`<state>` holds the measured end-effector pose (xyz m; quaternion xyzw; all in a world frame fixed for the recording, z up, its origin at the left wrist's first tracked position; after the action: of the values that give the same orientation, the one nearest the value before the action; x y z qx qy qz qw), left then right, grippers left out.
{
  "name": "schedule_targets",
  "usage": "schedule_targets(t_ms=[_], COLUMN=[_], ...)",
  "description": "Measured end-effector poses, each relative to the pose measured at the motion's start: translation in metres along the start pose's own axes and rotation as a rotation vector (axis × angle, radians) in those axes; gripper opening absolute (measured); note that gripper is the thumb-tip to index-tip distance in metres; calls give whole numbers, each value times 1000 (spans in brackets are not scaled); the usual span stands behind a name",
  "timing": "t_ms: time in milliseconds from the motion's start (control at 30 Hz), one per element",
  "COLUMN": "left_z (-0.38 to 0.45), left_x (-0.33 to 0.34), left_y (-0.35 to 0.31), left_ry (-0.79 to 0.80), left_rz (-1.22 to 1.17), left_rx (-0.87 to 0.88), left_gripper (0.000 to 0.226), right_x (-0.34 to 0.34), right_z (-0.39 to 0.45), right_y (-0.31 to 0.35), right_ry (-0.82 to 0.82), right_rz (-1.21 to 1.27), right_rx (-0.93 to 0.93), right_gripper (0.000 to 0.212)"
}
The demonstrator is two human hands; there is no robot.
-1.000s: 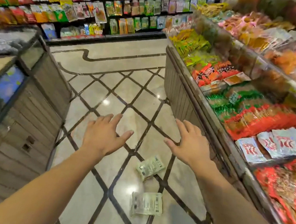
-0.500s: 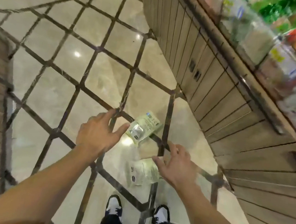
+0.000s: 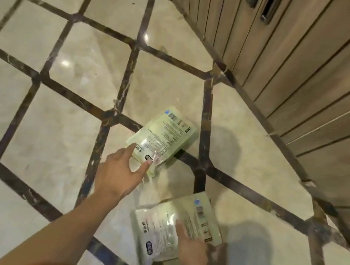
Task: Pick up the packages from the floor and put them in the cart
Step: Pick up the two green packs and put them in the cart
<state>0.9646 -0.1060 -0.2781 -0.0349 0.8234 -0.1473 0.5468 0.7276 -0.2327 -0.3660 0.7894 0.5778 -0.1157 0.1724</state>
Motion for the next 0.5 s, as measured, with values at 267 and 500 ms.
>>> schedule_targets(t_ms=[267,500], left_z=[106,132], left_x=[63,91], left_y=[14,40], left_ry=[-50,109], left_rz=[-74,-335], left_rx=[-5,-191], left_gripper=[76,118], right_x=[42,-10], right_z=[82,71], right_y=[12,64], right_ry=[-93,-164], right_rz=[107,-105], right_rx=[-47,-316], right_gripper=[151,136])
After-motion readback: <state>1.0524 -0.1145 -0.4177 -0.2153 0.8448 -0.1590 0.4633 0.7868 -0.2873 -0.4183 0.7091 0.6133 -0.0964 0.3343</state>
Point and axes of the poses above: each hand's wrist, its own z-axis towards the middle knuckle, its own x-axis out of the palm, y = z × x, the point moved 5 cm from there along z, towards the middle knuckle
